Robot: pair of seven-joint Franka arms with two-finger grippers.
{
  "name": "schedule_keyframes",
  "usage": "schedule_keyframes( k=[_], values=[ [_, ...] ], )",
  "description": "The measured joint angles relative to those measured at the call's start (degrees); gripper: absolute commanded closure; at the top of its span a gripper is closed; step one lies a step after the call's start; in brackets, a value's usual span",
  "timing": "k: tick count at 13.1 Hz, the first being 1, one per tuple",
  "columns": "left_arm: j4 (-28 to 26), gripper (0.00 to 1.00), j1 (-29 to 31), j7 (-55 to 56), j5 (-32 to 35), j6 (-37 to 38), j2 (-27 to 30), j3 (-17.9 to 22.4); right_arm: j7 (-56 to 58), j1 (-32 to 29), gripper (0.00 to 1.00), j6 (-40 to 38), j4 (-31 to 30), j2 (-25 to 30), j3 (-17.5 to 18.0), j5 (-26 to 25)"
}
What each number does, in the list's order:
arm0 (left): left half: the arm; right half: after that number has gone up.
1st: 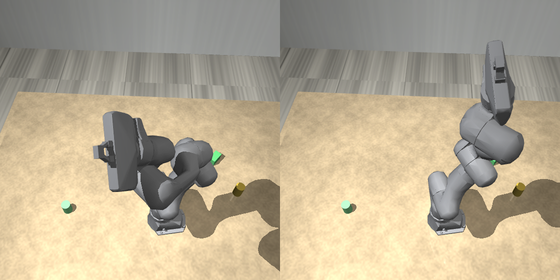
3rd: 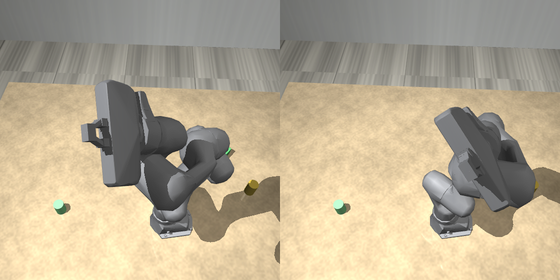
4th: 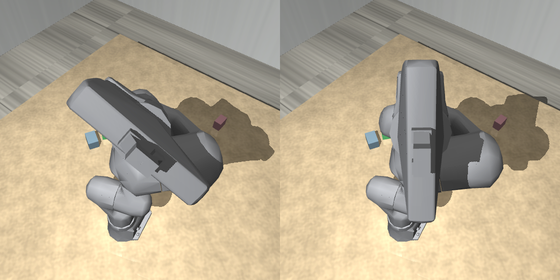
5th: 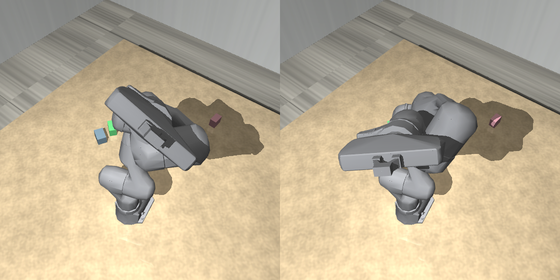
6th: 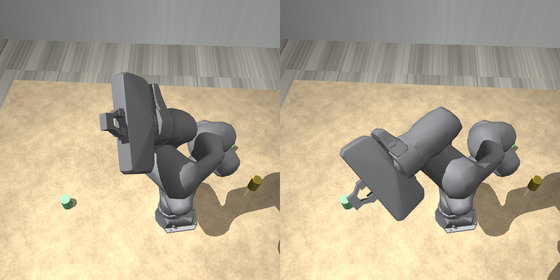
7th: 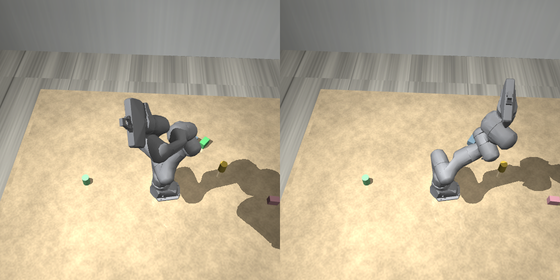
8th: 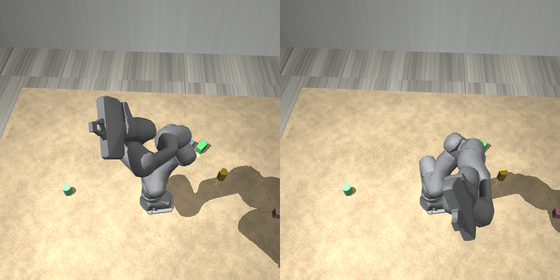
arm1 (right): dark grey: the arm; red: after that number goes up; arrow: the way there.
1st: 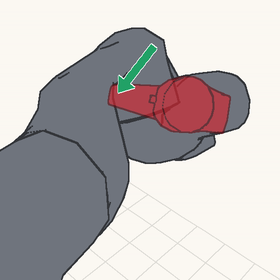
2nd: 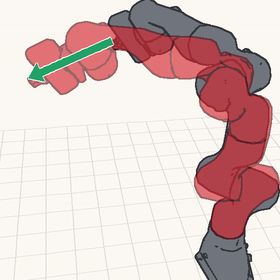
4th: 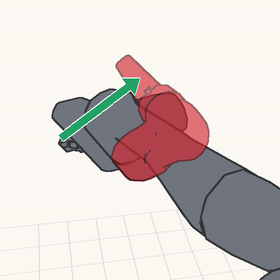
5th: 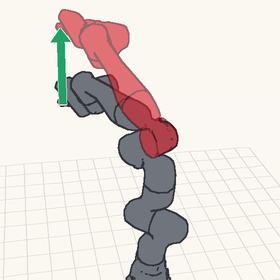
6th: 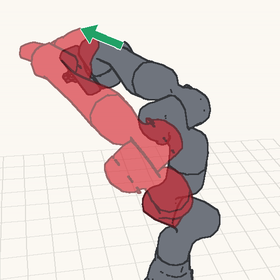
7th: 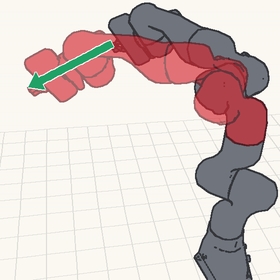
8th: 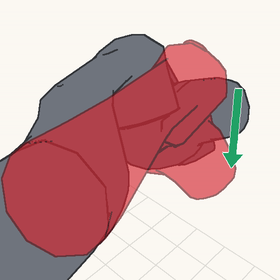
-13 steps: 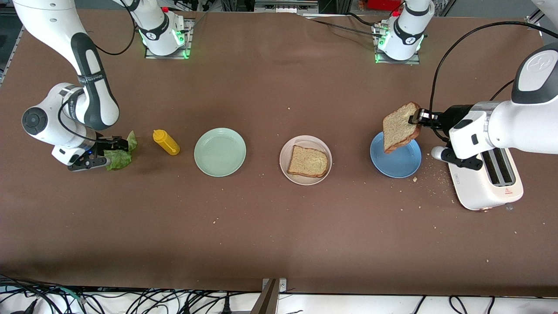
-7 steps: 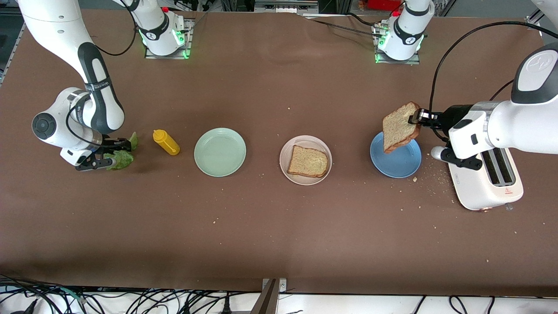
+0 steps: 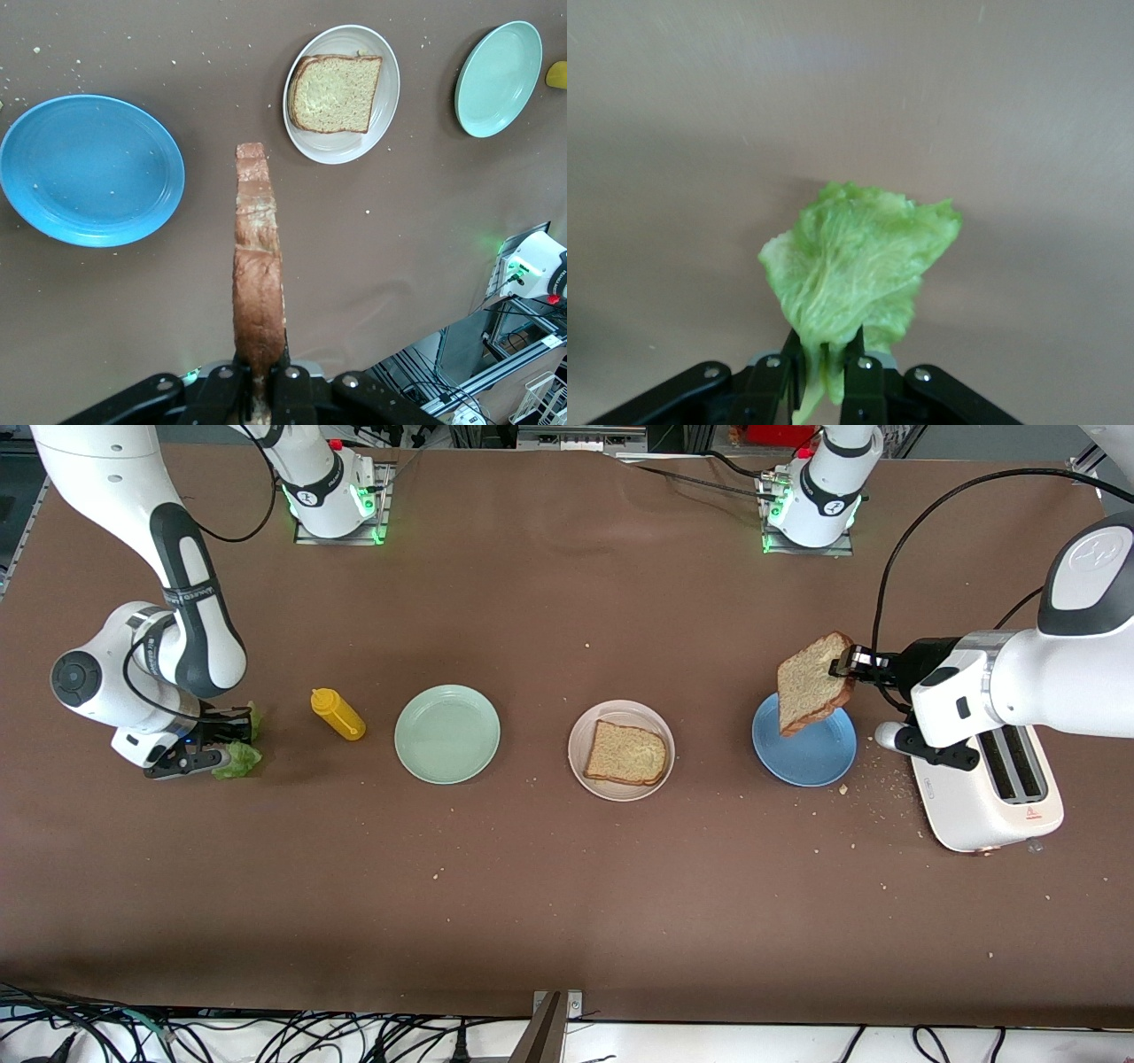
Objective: Make sandwich in beige plate with both arms
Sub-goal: 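Lift the lettuce leaf and carry it toward the beige plate, then lower the lettuce onto the bread on the beige plate and release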
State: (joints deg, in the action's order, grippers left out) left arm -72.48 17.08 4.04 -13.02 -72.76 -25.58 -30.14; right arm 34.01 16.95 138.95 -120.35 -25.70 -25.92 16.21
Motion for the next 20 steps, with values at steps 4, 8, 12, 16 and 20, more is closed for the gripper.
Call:
schedule_keyframes(
  k=[4, 8, 12, 16, 20],
  values=[
    [0.0, 1.0, 0.0, 0.0, 0.0, 0.0, 0.0, 0.0, 0.3, 0.0, 1.0, -14.8, 7.9, 4.8, -0.3, -0.1],
    [0.0, 1.0, 0.0, 0.0, 0.0, 0.1, 0.0, 0.0, -5.1, 0.4, 1.0, -34.7, 23.1, 6.1, -0.6, -1.6],
    [0.0, 1.0, 0.0, 0.0, 0.0, 0.4, 0.1, 0.0, -24.1, 7.6, 1.0, -48.4, 34.7, 6.1, 0.0, -1.8],
    [0.0, 1.0, 0.0, 0.1, 0.0, 0.6, 0.1, 0.0, -52.1, 19.7, 1.0, -51.4, 38.7, 5.7, 0.5, -0.3],
    [0.0, 1.0, 0.0, 0.1, 0.0, 0.8, 0.1, 0.0, -77.4, 28.7, 1.0, -43.8, 39.1, 1.2, 1.8, 6.2]
  ],
)
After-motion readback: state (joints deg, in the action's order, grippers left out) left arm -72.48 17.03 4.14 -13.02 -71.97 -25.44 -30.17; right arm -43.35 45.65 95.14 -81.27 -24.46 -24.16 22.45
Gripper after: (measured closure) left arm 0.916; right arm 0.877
